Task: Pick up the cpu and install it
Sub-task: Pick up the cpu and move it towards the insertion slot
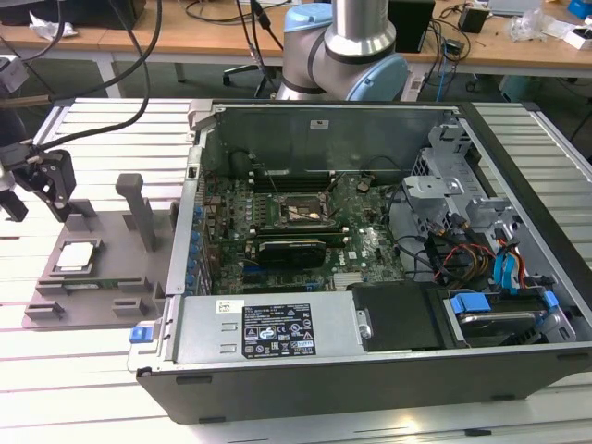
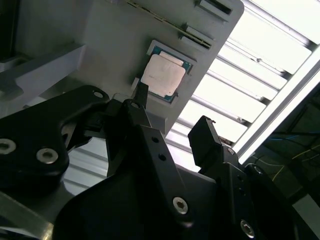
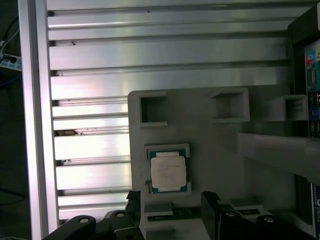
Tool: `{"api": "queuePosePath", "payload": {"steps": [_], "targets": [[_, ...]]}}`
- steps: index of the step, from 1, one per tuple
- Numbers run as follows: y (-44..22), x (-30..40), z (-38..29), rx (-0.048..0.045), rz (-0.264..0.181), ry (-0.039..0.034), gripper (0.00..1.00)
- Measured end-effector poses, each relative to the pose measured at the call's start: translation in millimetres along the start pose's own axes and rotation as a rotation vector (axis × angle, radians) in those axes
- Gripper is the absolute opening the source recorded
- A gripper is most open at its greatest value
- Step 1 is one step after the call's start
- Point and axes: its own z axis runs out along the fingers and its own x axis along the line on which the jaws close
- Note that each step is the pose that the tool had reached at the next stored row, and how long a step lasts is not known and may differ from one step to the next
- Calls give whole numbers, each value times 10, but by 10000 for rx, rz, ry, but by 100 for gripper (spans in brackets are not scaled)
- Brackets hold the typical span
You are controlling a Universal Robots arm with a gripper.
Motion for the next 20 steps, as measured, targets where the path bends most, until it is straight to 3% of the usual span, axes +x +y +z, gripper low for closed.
{"api": "queuePosePath", "payload": {"steps": [20], "targets": [[0, 2, 65, 0, 0, 0, 60]]}}
